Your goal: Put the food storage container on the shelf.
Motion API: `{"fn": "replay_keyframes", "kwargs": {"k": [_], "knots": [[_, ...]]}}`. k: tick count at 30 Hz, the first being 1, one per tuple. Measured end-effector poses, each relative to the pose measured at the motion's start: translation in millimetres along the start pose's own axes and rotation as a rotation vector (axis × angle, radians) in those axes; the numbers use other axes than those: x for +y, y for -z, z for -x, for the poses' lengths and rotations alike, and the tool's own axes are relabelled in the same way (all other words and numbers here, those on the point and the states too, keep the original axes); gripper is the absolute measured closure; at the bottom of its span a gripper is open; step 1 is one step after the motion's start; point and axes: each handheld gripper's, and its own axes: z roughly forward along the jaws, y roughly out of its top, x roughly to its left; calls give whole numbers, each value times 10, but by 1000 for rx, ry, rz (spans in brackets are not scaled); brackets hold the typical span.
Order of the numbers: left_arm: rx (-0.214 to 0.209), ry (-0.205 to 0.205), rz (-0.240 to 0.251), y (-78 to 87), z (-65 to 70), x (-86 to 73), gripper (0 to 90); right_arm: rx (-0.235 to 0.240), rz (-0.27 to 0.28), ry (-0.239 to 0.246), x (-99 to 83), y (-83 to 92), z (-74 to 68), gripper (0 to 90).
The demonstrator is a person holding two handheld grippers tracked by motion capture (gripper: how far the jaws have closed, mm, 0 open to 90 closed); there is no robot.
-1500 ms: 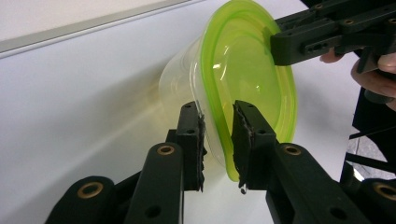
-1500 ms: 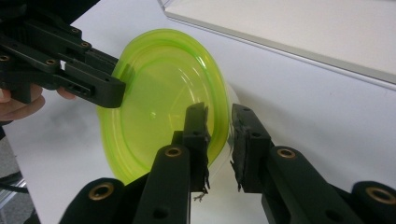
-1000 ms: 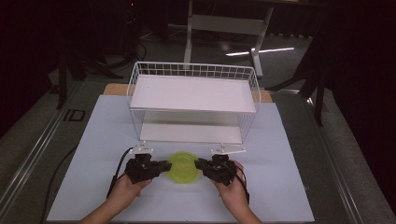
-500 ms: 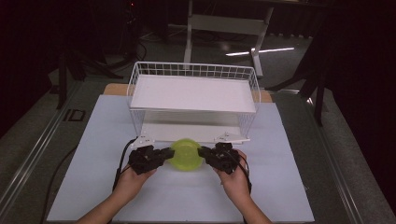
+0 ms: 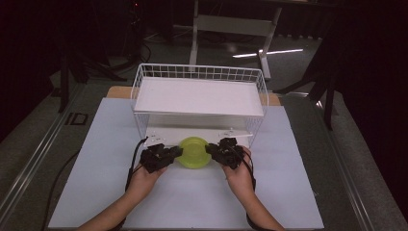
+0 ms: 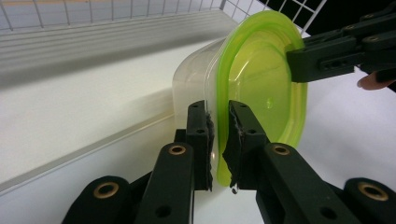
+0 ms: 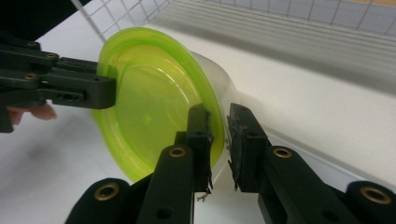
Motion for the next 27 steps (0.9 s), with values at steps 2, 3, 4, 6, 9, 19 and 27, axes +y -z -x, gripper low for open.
{"fn": "replay_keyframes", "kwargs": {"k": [2,3,4,6,9,19,27], "knots": [[2,6,4,-33,-25,4,808,-7,0,2,14,-39,23,791],[5,5,13,-47,-32,1,807,-13,-1,3,27,-57,33,790],[6,7,14,-64,-41,-1,807,-20,2,8,35,-68,39,789],[9,6,15,-97,-67,0,807,-30,2,20,47,-91,45,790],[14,2,9,-146,-98,8,806,-43,2,27,54,-131,67,790],[18,11,39,-265,-205,37,805,-97,57,54,69,-237,105,785],[11,1,50,-281,-256,66,782,-84,108,30,92,-275,160,775]]}}
